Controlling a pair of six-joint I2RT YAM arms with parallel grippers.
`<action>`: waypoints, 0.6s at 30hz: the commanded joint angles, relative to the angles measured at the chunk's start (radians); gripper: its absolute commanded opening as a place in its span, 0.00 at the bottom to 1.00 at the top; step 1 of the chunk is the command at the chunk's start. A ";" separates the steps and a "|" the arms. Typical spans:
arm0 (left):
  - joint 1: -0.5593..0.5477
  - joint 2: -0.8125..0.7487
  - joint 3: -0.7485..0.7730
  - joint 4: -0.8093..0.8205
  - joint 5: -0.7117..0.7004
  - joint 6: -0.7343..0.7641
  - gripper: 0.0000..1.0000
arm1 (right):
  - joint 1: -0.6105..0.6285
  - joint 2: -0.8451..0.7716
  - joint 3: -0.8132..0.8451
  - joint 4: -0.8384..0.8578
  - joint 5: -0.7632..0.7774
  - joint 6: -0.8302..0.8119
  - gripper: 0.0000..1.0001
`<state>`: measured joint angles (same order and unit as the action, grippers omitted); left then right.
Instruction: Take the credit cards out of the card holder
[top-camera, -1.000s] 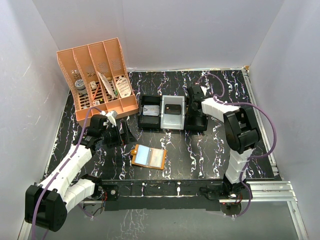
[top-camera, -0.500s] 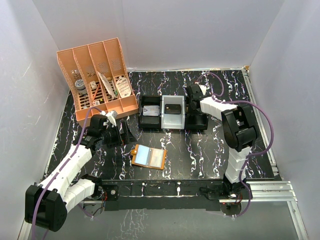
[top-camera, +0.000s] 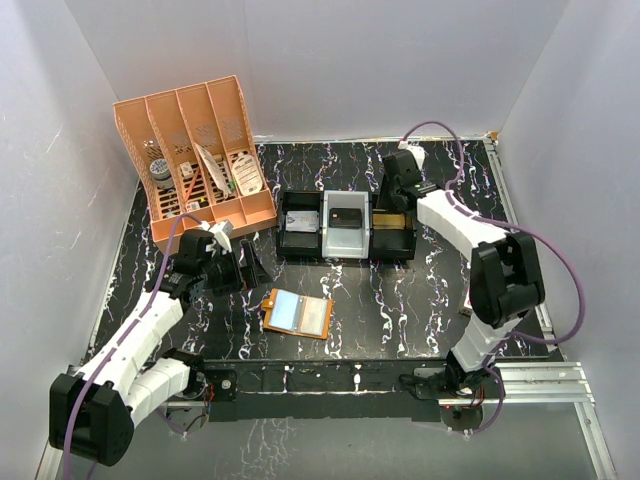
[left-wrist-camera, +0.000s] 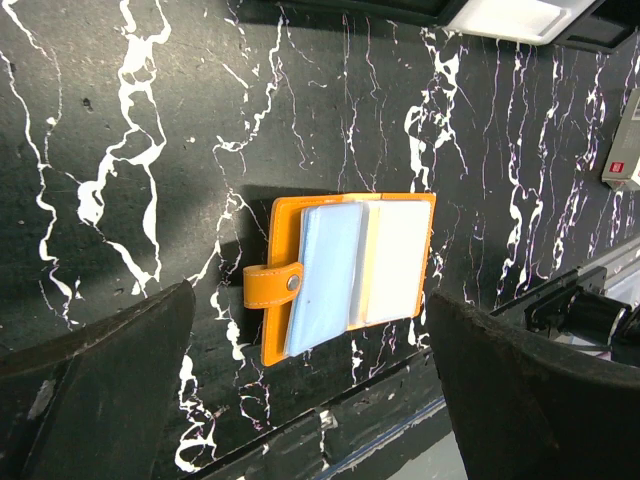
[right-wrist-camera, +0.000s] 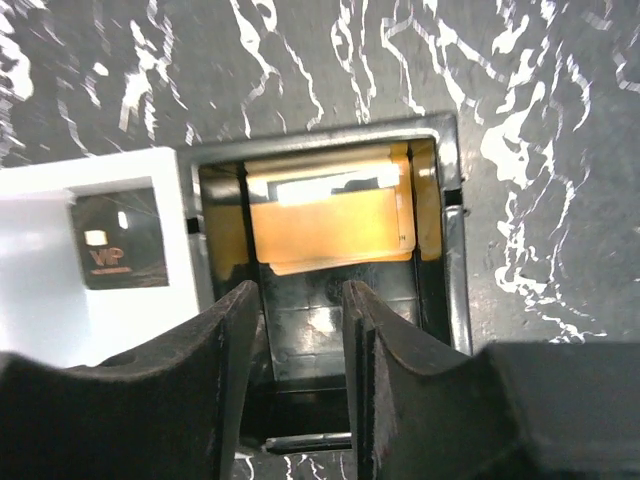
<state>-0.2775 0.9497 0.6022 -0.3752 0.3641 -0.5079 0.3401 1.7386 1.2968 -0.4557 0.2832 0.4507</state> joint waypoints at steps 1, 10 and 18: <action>0.003 -0.038 0.036 -0.034 -0.043 -0.001 0.99 | 0.000 -0.111 0.065 0.000 0.025 -0.028 0.42; 0.004 -0.051 0.014 0.025 0.063 -0.008 0.98 | 0.029 -0.358 -0.195 0.181 -0.370 0.199 0.54; 0.002 0.053 0.014 0.058 0.206 -0.005 0.89 | 0.325 -0.455 -0.507 0.364 -0.326 0.504 0.51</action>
<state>-0.2775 0.9531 0.6025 -0.3321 0.4637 -0.5137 0.5457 1.3312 0.8997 -0.2405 -0.0322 0.7551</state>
